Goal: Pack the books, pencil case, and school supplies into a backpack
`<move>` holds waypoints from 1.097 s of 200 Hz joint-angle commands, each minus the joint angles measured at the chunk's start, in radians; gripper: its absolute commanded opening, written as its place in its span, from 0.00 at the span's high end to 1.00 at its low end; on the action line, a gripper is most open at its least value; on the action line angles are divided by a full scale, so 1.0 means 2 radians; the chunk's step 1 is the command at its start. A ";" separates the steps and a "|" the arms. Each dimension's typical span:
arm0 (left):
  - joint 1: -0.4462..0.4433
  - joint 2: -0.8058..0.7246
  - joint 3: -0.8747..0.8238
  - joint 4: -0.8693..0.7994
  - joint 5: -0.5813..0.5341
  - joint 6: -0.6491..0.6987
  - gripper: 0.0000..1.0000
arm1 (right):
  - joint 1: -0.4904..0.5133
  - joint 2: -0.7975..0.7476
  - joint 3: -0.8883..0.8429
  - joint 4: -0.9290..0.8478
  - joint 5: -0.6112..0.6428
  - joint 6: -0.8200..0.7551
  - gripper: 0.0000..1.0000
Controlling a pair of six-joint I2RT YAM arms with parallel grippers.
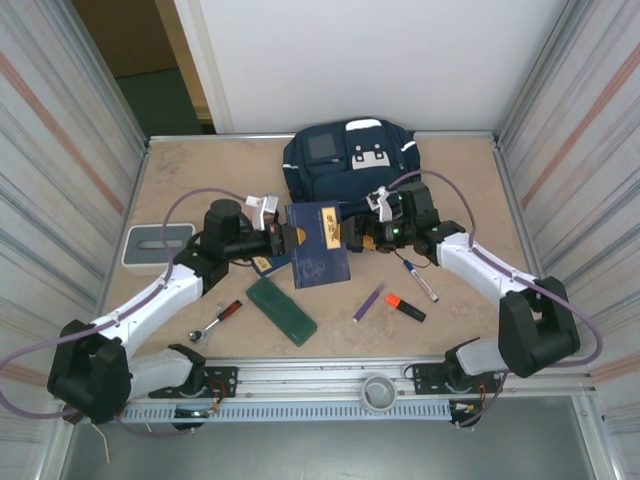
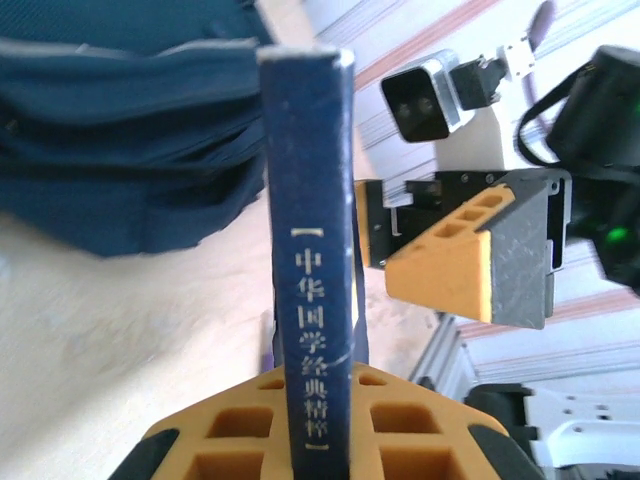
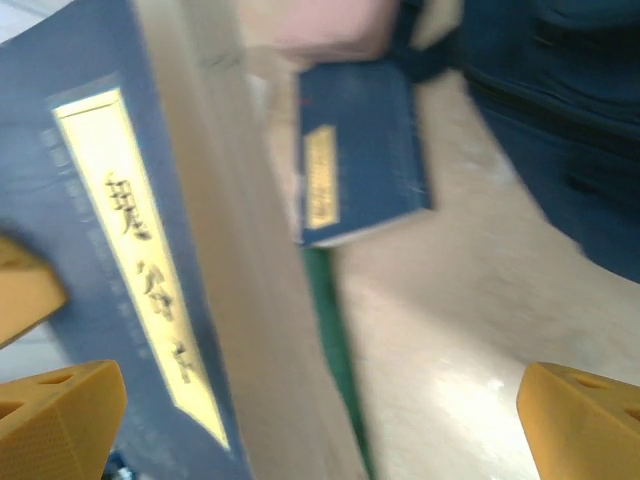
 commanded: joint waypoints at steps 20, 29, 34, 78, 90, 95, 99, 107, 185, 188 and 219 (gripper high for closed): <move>0.010 0.013 0.063 0.110 0.102 -0.025 1.00 | -0.009 -0.041 -0.010 0.129 -0.102 0.050 0.01; 0.011 0.017 0.067 0.132 0.108 -0.037 1.00 | -0.013 -0.044 -0.017 0.151 -0.103 0.057 0.01; 0.012 0.020 0.071 0.143 0.112 -0.044 1.00 | -0.015 -0.045 -0.021 0.162 -0.103 0.061 0.01; 0.015 0.053 0.097 0.173 0.119 -0.072 1.00 | -0.030 -0.049 -0.048 0.329 -0.132 0.151 0.01; 0.016 0.065 0.101 0.174 0.112 -0.074 1.00 | -0.027 -0.048 -0.050 0.361 -0.136 0.171 0.12; 0.016 0.070 0.103 0.172 0.108 -0.073 1.00 | -0.027 -0.047 -0.051 0.372 -0.136 0.178 0.20; 0.017 0.074 0.105 0.171 0.105 -0.071 1.00 | -0.028 -0.047 -0.052 0.379 -0.135 0.185 0.28; 0.017 0.082 0.110 0.162 0.097 -0.065 1.00 | -0.030 -0.048 -0.055 0.388 -0.131 0.192 0.42; 0.011 0.194 0.197 0.015 0.037 0.091 0.60 | -0.144 -0.082 -0.057 0.239 -0.077 0.173 1.00; 0.009 0.200 0.205 -0.002 0.027 0.109 0.58 | -0.153 -0.085 -0.054 0.220 -0.074 0.169 1.00; -0.028 0.281 0.318 -0.162 -0.098 0.318 0.46 | -0.243 -0.105 -0.020 0.033 -0.012 0.092 1.00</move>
